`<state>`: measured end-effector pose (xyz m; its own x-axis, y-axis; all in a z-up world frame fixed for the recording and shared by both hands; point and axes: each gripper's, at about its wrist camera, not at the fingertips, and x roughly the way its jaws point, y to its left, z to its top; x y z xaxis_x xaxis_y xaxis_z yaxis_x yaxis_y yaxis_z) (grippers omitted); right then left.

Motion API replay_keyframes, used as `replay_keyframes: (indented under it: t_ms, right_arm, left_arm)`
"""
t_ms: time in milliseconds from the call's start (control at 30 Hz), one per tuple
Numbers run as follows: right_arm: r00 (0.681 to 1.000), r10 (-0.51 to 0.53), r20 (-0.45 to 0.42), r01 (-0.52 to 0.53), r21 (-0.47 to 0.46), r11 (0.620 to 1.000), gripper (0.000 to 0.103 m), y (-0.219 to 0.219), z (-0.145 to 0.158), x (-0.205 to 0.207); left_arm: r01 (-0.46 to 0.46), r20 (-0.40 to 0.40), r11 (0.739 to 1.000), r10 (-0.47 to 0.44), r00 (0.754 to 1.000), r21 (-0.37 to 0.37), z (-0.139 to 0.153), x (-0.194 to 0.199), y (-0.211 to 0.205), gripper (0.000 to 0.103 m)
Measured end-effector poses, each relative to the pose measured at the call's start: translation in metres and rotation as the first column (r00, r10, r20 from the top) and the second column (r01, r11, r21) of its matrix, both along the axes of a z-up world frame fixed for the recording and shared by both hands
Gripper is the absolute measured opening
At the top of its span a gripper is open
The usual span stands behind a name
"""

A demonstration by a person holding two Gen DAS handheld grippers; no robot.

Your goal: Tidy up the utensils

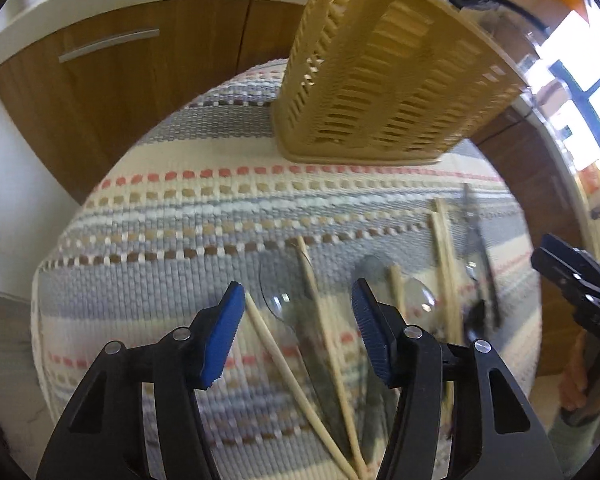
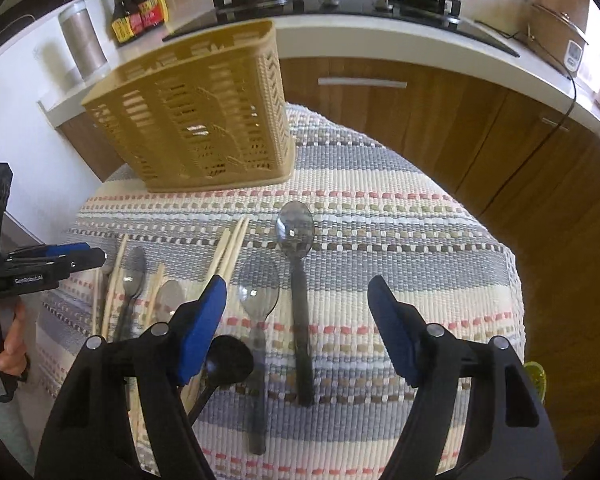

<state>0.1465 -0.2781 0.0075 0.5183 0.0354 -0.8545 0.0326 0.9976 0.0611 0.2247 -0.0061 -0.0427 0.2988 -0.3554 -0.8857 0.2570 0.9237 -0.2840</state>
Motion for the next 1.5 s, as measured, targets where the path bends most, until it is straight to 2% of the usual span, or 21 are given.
replay_keyframes:
  t_ms: [100,167,267,400,433,567,767,1000,1033,1067,1100,1200,1367,1500]
  right_arm:
    - [0.999,0.005,-0.036,-0.005,0.004,1.0,0.068,-0.006,-0.006,0.014]
    - [0.998,0.009,-0.069,-0.006,0.031,1.0,0.066,-0.012,-0.01,0.025]
    - [0.995,0.01,-0.098,-0.003,0.074,0.997,0.065,-0.02,-0.012,0.038]
    - [0.991,0.025,-0.131,-0.007,0.136,0.991,0.064,-0.026,-0.012,0.051]
    - [0.989,0.034,-0.144,-0.013,0.145,0.989,0.064,-0.026,-0.013,0.056]
    - [0.977,0.065,-0.202,-0.035,0.146,0.989,0.055,-0.018,-0.024,0.07]
    - [0.967,0.079,-0.242,-0.054,0.109,0.993,0.055,-0.006,-0.039,0.088]
    - [0.955,0.09,-0.281,-0.073,0.07,0.995,0.048,0.004,-0.056,0.103]
    - [0.957,0.09,-0.275,-0.078,0.055,0.995,0.046,0.006,-0.057,0.103]
    - [0.958,0.095,-0.27,-0.088,0.038,0.995,0.034,0.008,-0.057,0.104]
    - [0.958,0.1,-0.269,-0.094,0.035,0.995,0.028,0.009,-0.058,0.104]
    - [0.961,0.108,-0.255,-0.098,0.051,0.994,0.028,0.013,-0.057,0.1]
    - [0.975,0.144,-0.167,-0.134,0.067,0.989,0.028,0.009,-0.042,0.081]
    - [0.979,0.205,-0.01,-0.205,0.049,0.978,0.028,0.014,-0.012,0.048]
  left_arm:
    - [0.009,-0.018,1.0,-0.009,1.0,0.009,-0.005,0.007,-0.01,0.054]
    - [0.014,-0.019,0.999,-0.013,1.0,0.04,-0.008,0.012,-0.019,0.052]
    - [0.02,-0.022,0.997,-0.018,1.0,0.071,-0.012,0.017,-0.032,0.041]
    - [0.014,-0.019,0.997,-0.013,1.0,0.08,-0.015,0.023,-0.043,0.037]
    - [0.01,-0.015,0.996,-0.009,1.0,0.085,-0.016,0.024,-0.045,0.031]
    - [0.003,0.003,0.996,-0.003,1.0,0.089,-0.018,0.025,-0.045,0.031]
    - [0.016,0.035,0.998,-0.018,0.999,0.069,-0.012,0.021,-0.045,0.031]
    - [0.029,0.104,0.998,-0.034,0.994,0.047,0.007,0.02,-0.043,0.031]
    - [0.032,0.119,0.999,-0.036,0.992,0.041,0.01,0.02,-0.044,0.031]
    - [0.033,0.133,0.999,-0.038,0.99,0.041,0.014,0.018,-0.045,0.031]
    - [0.034,0.144,0.999,-0.039,0.989,0.041,0.017,0.016,-0.046,0.031]
    - [0.044,0.185,0.998,-0.049,0.981,0.034,0.027,0.009,-0.046,0.031]
    - [0.057,0.261,0.998,-0.063,0.963,0.028,0.05,-0.007,-0.04,0.031]
    - [0.06,0.343,0.998,-0.057,0.938,0.004,0.075,-0.024,-0.03,0.031]
